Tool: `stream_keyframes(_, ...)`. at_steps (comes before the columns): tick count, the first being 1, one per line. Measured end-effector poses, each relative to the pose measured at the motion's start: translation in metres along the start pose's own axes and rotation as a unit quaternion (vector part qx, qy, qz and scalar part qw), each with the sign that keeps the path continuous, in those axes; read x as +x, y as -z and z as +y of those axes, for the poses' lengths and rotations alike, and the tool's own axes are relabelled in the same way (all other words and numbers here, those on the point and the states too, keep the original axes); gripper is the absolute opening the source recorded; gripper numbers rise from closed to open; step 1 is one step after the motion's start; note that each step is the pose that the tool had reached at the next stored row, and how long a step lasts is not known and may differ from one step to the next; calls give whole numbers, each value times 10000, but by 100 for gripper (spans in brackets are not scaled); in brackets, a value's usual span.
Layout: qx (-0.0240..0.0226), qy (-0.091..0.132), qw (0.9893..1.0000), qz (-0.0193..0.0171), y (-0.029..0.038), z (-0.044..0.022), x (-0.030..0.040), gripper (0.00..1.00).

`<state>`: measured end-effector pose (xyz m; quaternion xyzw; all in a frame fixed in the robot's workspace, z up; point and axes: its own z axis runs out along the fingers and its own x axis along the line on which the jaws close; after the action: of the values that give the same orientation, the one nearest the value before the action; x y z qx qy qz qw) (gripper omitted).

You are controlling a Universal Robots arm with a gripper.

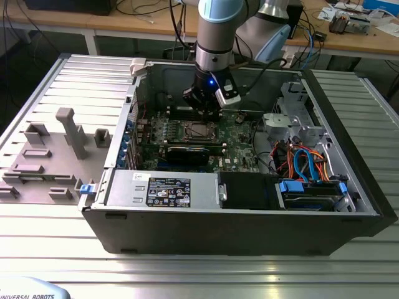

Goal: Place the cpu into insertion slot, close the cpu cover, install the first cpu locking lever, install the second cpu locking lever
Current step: 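Install the first cpu locking lever, then install the second cpu locking lever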

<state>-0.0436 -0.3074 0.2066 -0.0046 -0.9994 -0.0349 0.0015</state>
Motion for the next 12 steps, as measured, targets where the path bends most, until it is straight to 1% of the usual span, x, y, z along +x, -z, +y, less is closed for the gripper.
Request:
stream_keyframes(2,0,0,10000,0,0,-14,0,11)
stream_keyframes(10,-1,-1,10000,-1,0,-21,0,11)
stream_keyframes(12,0,0,10000,0,1,-33,-1,11)
